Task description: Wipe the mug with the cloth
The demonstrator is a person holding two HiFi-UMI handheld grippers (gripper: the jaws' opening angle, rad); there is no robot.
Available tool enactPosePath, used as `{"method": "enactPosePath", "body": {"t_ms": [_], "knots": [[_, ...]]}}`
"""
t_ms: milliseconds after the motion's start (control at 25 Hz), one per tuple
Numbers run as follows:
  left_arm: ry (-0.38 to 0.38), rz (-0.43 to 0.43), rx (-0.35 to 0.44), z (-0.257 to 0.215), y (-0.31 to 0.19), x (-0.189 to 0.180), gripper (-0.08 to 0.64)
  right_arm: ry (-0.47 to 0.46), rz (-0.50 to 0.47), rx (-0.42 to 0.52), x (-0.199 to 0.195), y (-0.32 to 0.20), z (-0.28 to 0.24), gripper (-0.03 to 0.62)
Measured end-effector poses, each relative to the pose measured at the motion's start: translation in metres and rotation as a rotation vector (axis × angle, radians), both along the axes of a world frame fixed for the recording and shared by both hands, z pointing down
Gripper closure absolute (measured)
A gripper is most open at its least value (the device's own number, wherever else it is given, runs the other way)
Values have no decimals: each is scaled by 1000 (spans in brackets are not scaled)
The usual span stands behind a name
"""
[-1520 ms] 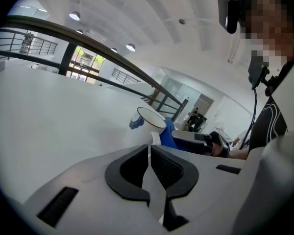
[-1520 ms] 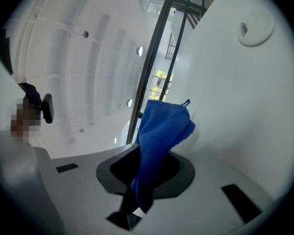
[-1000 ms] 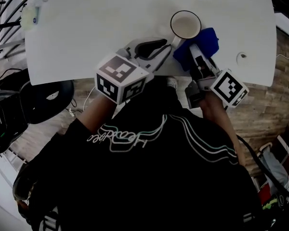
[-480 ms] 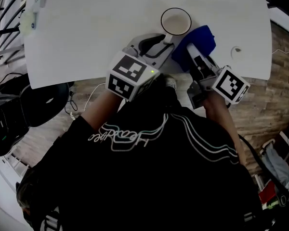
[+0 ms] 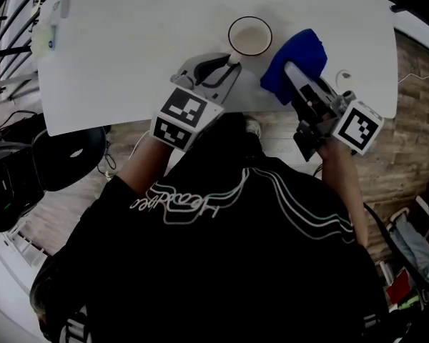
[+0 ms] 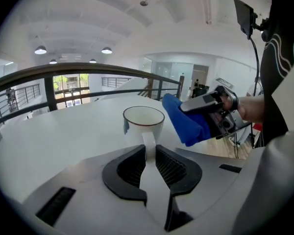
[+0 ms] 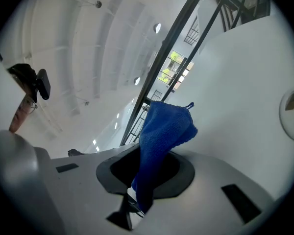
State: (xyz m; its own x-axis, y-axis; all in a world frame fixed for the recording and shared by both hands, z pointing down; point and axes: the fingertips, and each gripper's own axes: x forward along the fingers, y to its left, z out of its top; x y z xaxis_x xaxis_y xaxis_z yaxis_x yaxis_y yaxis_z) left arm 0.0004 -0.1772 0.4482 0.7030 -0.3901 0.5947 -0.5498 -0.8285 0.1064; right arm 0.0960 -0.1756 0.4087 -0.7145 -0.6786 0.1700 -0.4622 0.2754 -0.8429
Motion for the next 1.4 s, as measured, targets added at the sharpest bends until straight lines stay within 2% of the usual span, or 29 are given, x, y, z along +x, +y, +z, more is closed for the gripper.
{"method": "enactPosePath", "body": {"t_ms": [160, 280, 400, 800, 1160, 1400], "knots": [[-45, 4, 44, -1, -7, -5, 491, -10, -8, 35, 4, -9, -7, 541], [-76, -2, 70, -4, -10, -4, 491, -58, -6, 49, 7, -13, -14, 541], [-135, 39, 125, -6, -8, -4, 491, -78, -20, 57, 4, -14, -18, 541], [-142, 78, 160, -2, 7, 3, 489, -57, -16, 41, 13, -9, -3, 541], [-137, 107, 160, -4, 15, 9, 489, 141, -70, 24, 13, -8, 14, 541], [-124, 96, 152, -3, 11, 7, 489, 298, -127, -75, 10, -10, 41, 541]]}}
